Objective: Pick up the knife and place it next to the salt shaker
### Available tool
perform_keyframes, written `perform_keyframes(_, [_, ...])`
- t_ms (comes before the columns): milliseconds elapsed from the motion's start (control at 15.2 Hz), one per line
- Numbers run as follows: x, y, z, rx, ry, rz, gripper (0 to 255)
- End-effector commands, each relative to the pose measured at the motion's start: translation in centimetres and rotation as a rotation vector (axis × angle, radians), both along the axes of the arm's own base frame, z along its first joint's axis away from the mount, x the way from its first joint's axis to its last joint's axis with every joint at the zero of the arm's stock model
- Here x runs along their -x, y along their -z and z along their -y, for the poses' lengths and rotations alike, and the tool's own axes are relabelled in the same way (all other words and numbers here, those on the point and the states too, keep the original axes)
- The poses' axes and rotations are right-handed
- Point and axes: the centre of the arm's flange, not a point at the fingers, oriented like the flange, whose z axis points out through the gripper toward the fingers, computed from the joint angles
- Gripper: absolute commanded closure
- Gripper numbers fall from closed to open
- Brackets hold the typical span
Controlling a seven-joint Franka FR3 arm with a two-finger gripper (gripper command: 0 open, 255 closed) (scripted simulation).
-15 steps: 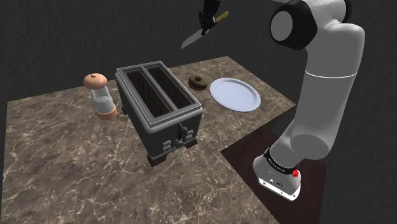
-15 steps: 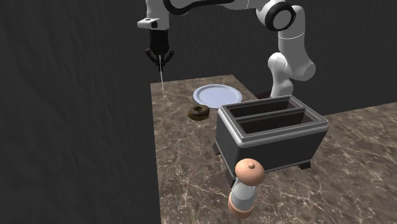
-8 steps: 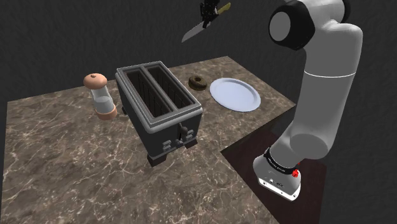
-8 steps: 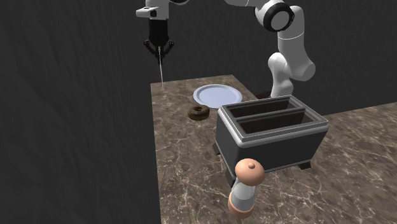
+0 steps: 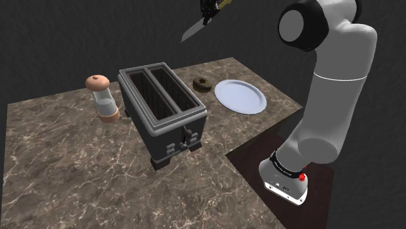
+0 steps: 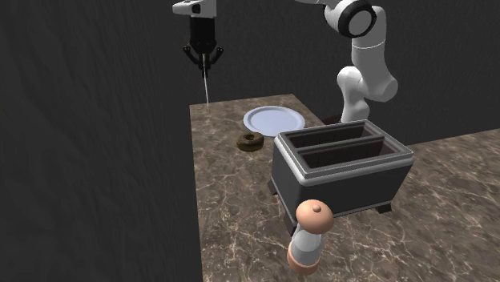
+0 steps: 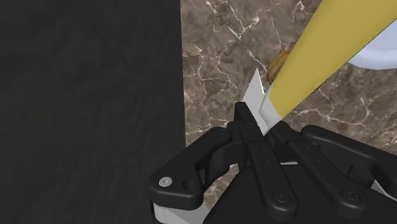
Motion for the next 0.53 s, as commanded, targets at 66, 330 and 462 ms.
perform_keyframes(66, [0.3,0.1,-3.9,0.0,0.0,0.0,255])
perform_keyframes(330, [0.3,0.1,-9.2,0.0,0.0,0.0,255])
perform_keyframes(462, [0.4,0.1,-11.8,0.0,0.0,0.0,255])
